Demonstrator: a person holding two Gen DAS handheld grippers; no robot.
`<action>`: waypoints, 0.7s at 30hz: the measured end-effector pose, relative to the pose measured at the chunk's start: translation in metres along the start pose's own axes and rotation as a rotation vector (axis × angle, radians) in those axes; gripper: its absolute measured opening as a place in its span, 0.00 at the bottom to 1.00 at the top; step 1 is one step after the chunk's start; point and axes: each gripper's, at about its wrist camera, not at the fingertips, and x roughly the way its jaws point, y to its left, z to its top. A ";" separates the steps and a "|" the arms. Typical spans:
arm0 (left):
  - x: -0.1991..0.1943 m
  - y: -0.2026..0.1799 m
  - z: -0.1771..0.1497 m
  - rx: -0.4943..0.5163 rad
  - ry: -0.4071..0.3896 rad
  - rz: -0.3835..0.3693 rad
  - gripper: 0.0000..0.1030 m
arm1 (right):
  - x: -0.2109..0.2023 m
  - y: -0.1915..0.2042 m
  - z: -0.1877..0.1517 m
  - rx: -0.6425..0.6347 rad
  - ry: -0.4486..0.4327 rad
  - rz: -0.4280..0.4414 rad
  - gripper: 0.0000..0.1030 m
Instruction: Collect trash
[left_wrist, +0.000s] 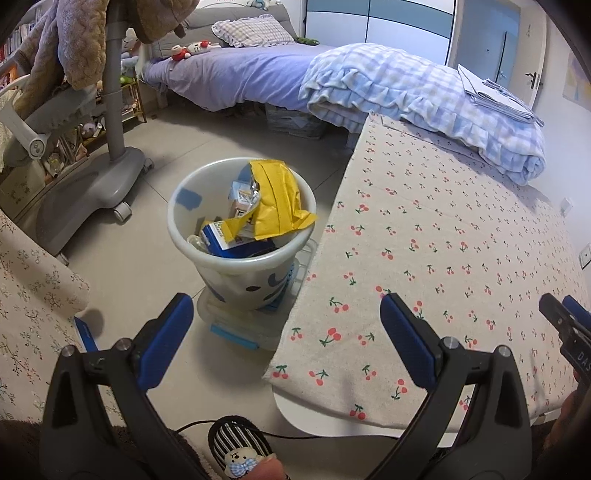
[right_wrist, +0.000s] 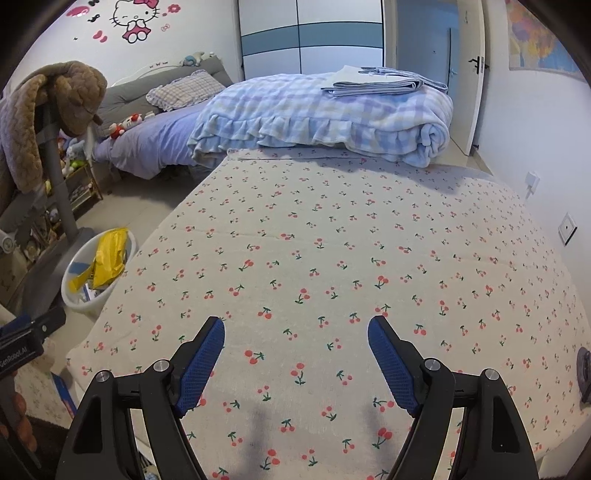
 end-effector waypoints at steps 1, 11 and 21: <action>0.000 -0.001 0.000 0.004 0.000 -0.002 0.98 | 0.002 0.000 0.000 0.002 0.004 0.003 0.79; 0.001 -0.003 -0.001 0.011 0.000 -0.006 0.98 | 0.007 0.009 -0.003 -0.009 0.015 0.004 0.79; 0.000 -0.004 -0.001 0.007 -0.005 -0.013 0.98 | 0.006 0.007 -0.003 0.004 0.014 0.002 0.79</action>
